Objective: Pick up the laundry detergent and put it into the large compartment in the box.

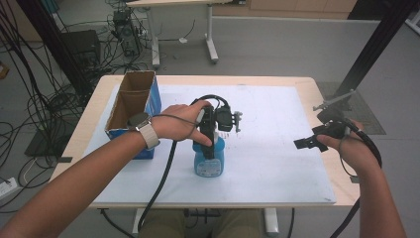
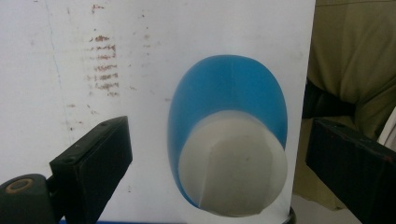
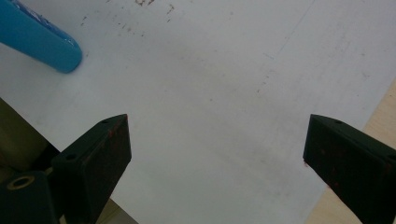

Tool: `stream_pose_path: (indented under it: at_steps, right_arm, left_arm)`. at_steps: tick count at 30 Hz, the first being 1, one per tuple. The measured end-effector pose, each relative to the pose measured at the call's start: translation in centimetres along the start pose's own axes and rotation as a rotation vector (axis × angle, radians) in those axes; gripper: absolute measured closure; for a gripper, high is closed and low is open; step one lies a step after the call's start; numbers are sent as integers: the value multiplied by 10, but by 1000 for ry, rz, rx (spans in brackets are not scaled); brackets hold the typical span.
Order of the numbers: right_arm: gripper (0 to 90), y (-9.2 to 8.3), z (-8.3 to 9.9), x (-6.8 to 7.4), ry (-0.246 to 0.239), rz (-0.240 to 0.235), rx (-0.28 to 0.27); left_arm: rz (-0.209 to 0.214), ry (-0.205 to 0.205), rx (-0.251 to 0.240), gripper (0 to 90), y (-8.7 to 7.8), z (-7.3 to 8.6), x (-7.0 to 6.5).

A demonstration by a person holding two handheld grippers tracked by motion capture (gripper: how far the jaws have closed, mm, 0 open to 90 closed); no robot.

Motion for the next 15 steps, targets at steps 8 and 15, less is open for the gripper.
stream_pose_path:
  at_steps: [8, 15]
  right_arm:
    - [76, 0, 0, 0, 0, 0, 0]
    - [76, 0, 0, 0, -1, 1, -1]
  left_arm:
    - [0, -1, -1, 75, 0, 0, 0]
    - [2, -2, -3, 75, 0, 1, 1]
Point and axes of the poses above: each handheld gripper's, and its own axes: y roughly forward along the jaws, z roughly out of its underside, x roughly to its left, the point moved 4 cm from there along y, roughly forward along the jaws, and after that the axes turned 15 degrees about -z, right-handed, at the moved point
